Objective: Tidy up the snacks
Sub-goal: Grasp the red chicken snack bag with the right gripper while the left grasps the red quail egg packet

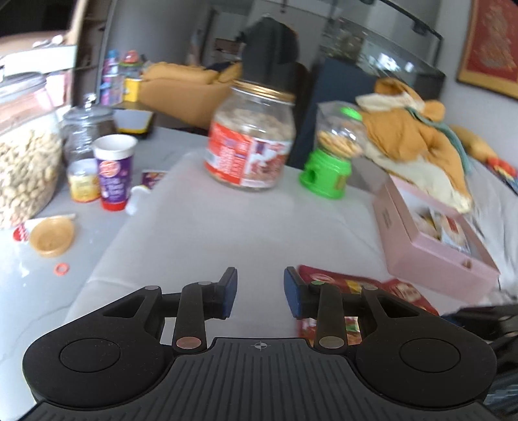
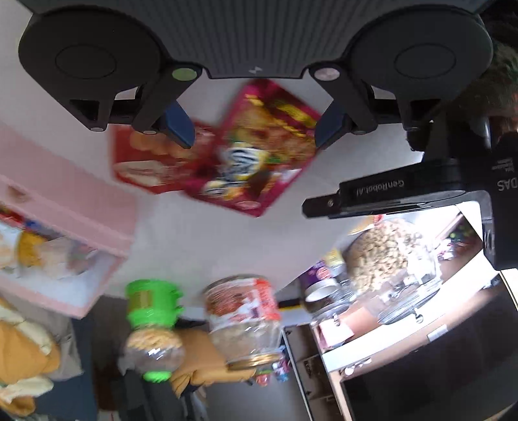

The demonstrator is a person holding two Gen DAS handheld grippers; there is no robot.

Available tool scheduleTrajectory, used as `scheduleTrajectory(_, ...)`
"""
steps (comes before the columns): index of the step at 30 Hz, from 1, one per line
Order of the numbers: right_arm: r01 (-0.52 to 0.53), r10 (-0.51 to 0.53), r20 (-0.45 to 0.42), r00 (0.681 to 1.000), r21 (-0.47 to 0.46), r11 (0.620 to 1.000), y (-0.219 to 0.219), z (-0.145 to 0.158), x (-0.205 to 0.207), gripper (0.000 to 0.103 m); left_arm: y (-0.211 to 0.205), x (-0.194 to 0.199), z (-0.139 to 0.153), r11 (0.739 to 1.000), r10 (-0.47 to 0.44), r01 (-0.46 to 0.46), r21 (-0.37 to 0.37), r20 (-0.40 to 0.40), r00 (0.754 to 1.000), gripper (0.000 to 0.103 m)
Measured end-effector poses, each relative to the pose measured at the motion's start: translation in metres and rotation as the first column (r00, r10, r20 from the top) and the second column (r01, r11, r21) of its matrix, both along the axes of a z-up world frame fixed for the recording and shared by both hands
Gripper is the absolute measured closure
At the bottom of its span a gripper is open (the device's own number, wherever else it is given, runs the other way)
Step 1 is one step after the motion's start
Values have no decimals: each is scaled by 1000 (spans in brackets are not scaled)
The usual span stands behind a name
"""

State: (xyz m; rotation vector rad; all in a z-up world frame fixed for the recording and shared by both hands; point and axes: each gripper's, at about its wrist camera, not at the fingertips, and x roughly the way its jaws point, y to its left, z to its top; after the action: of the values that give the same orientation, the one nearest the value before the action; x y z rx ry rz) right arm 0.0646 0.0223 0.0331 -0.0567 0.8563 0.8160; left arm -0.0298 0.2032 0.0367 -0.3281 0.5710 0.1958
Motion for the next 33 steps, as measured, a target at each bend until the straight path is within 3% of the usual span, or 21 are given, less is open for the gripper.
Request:
scheduleTrajectory(4, 95, -96, -13, 995, -81, 992, 40, -13, 10, 16, 18, -13, 1, 997, 65, -64, -43, 28, 997, 66)
scheduleTrajectory(7, 98, -85, 81, 993, -164, 982, 69, -23, 11, 1, 26, -19, -2, 994, 84, -82, -68, 25, 996, 67)
scheduleTrajectory(10, 124, -85, 179, 980, -216, 969, 88, -30, 6, 0, 29, -20, -6, 994, 86, -84, -74, 16, 996, 67)
scheduleTrajectory(13, 123, -90, 166, 982, -205, 971, 87, -29, 8, 0, 27, -20, -8, 993, 80, -79, -83, 15, 997, 66)
scheduleTrajectory(14, 104, -71, 160, 985, -206, 973, 84, -28, 6, 5, 25, -21, -7, 994, 75, -74, -80, 16, 997, 67)
scheduleTrajectory(17, 13, 16, 144, 989, -198, 980, 62, -22, -6, 15, 18, -21, -6, 997, 32, -30, -71, 25, 999, 67)
scheduleTrajectory(20, -38, 63, 137, 989, -180, 983, 33, -19, -21, 23, -2, -12, 2, 995, -76, 79, -62, 44, 996, 67)
scheduleTrajectory(25, -22, 47, 158, 986, -152, 988, -22, -21, -39, 26, -53, 13, 19, 949, -314, 314, 7, 34, 949, 67)
scheduleTrajectory(29, 17, 6, 155, 988, -152, 988, -65, -20, -44, 26, -92, 35, 21, 920, -373, 375, 116, -40, 927, 67)
scheduleTrajectory(33, 61, -29, 184, 982, -166, 984, -109, -20, -50, 26, -123, 48, 15, 912, -391, 398, 100, -85, 916, 67)
